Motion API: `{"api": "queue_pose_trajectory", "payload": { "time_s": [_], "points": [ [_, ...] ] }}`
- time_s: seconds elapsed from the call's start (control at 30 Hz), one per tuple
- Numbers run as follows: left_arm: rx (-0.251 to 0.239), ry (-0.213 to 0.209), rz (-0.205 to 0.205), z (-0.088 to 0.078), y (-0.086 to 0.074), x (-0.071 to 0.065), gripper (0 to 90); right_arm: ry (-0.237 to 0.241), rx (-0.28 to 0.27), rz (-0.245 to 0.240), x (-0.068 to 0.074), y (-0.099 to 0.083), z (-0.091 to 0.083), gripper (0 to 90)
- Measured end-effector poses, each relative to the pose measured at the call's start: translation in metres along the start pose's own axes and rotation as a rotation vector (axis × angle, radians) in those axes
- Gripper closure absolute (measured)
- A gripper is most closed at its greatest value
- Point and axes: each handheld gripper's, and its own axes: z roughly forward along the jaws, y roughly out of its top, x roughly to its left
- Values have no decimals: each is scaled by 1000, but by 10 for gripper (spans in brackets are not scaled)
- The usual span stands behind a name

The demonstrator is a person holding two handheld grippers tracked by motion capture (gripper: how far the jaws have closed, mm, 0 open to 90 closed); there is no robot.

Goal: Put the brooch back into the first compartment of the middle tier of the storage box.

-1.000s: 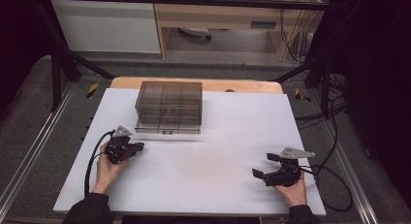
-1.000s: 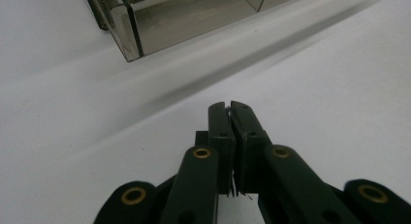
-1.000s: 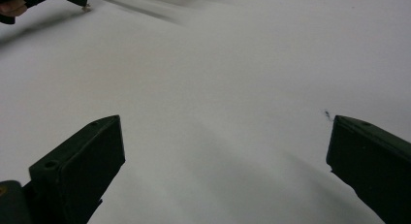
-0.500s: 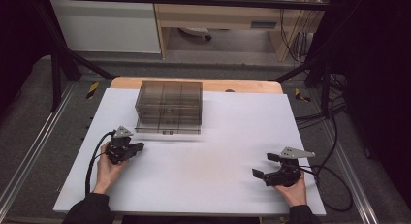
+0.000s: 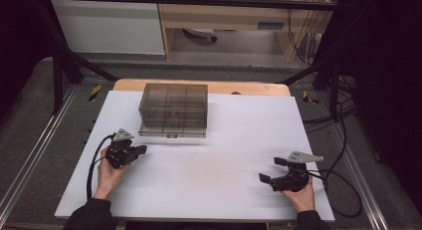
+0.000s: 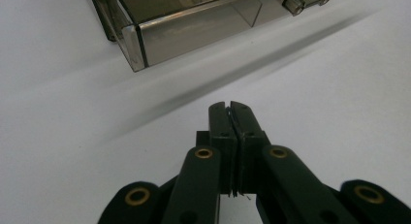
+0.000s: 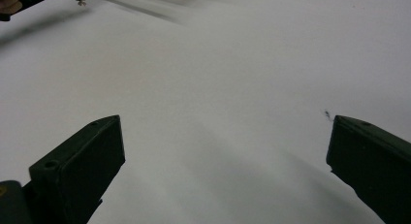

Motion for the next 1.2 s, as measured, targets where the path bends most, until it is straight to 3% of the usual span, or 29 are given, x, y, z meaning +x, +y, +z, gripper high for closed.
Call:
{"api": "queue_pose_trajectory", "payload": {
  "time_s": [1.2],
  "points": [
    [-46, -17, 2, -19, 8, -9, 890, 0, 1, -1, 0, 0, 0, 5]
  ]
}}
